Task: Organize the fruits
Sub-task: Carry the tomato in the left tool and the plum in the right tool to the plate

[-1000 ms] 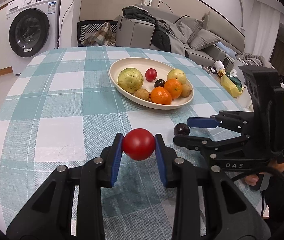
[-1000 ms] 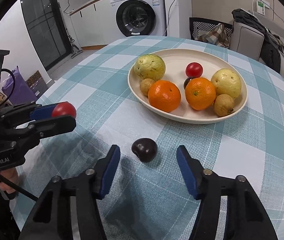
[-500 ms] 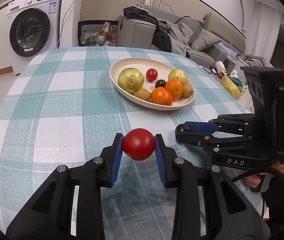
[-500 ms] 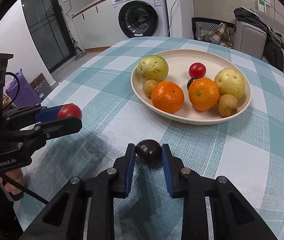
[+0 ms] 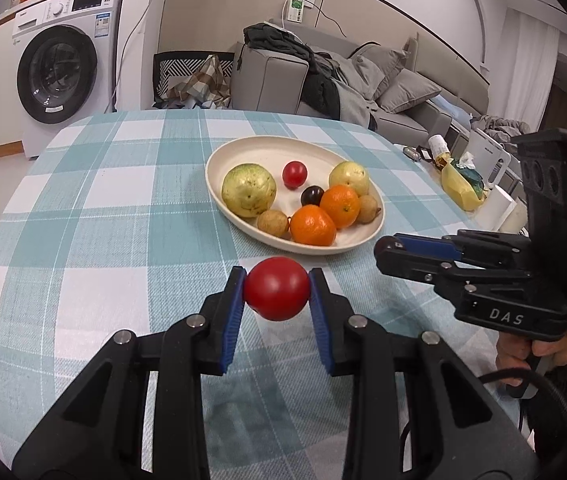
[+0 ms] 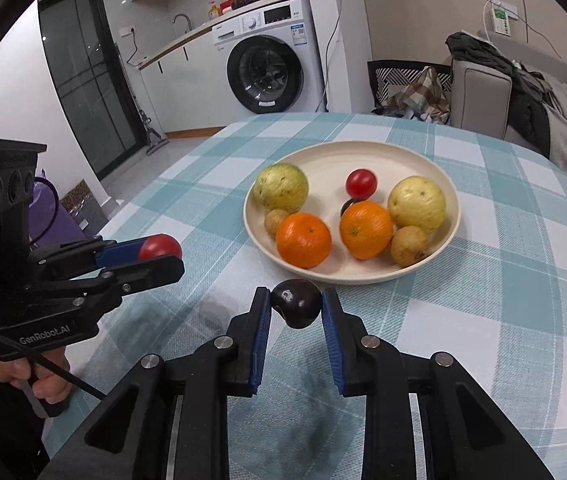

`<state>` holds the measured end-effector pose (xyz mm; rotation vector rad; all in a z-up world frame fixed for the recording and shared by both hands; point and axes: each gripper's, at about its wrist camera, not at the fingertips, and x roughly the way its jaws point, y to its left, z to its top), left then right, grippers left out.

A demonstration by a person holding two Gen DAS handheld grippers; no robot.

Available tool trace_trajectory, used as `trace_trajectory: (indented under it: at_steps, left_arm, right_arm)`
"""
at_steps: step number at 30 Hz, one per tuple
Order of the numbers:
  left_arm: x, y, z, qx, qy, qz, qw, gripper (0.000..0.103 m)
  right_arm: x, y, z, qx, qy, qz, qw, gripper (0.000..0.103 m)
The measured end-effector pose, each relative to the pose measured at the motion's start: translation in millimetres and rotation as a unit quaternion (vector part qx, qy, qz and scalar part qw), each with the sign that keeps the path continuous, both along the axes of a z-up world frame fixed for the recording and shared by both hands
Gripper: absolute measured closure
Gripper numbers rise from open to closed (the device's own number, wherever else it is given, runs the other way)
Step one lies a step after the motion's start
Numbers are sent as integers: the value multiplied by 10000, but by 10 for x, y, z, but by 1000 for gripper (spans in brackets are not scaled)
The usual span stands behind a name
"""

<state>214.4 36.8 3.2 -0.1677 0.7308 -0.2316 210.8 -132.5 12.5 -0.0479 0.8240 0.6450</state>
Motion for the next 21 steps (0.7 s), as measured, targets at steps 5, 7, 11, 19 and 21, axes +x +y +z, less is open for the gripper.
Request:
trace_trajectory:
  at_steps: [5,7,11,19,21]
  left_arm:
    - [172,-66,55,25,-74,-13,10000,74]
    - [243,-98,77,33,-106,-33,9999,74]
    - [380,-164,118,80,-174,-67,9998,74]
    - [634,-302,146,198,-231,-174,9994,74]
    - [680,-319,134,217,-245,-172,9993,74]
  right_arm:
    - [69,-118,118,151,-140,-162,9997,76]
    - [98,-148,150,193,-177,-203,9995,76]
    - [177,-180,203,259,-252,-269,9990,76]
    - [306,-244,216,356,-264,-363,9984,76]
    - [334,-255,205,371,-259,-383,9982,76]
